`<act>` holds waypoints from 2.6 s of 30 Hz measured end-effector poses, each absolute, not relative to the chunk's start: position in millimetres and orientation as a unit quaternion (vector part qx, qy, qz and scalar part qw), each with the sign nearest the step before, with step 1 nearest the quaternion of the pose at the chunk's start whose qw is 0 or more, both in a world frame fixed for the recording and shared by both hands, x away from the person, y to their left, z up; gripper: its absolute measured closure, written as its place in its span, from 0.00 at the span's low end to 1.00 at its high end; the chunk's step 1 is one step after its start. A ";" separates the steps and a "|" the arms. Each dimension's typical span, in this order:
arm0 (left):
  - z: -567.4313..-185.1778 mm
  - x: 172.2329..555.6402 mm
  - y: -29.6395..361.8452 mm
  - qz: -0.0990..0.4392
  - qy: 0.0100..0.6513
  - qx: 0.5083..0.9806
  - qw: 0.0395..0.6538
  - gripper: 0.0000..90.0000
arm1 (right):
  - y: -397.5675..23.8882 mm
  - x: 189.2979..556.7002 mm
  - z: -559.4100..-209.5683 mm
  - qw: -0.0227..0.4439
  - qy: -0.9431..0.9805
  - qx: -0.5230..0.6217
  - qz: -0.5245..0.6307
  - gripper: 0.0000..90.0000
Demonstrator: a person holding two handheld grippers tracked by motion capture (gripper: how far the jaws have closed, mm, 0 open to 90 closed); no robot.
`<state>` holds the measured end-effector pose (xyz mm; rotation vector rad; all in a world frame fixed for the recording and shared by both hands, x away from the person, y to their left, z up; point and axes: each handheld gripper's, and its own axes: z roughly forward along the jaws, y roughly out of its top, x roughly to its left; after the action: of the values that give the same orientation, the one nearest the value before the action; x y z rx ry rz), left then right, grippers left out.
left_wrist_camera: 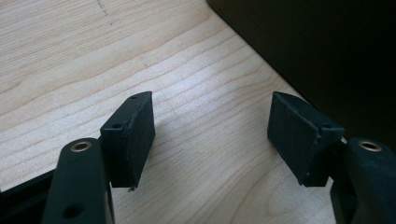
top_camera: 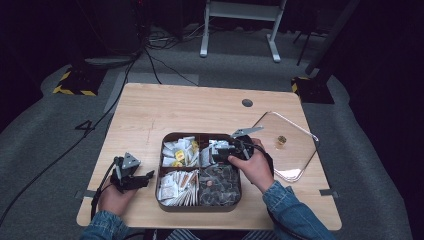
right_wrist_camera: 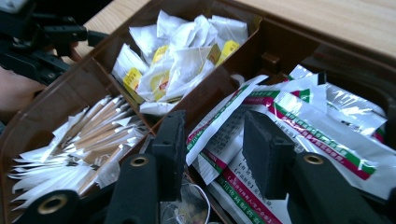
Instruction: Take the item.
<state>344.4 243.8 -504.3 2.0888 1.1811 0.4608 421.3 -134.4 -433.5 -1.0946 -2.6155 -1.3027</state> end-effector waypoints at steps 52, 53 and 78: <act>-504.2 344.7 243.5 0.178 0.455 0.803 0.341 0.36 | -152.6 407.6 -395.1 -0.009 -0.820 -0.342 -0.459 0.97; -504.2 344.7 243.5 0.178 0.455 0.803 0.341 0.36 | -154.7 406.4 -393.3 -0.010 -0.819 -0.342 -0.461 0.97; -504.2 344.2 244.0 0.177 0.453 0.804 0.341 0.35 | -211.8 381.6 -369.5 -0.015 -0.791 -0.363 -0.492 0.97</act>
<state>344.2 244.0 -504.2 2.0924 1.1791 0.4605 381.6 -211.8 -369.5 -1.1518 -2.5106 -1.5600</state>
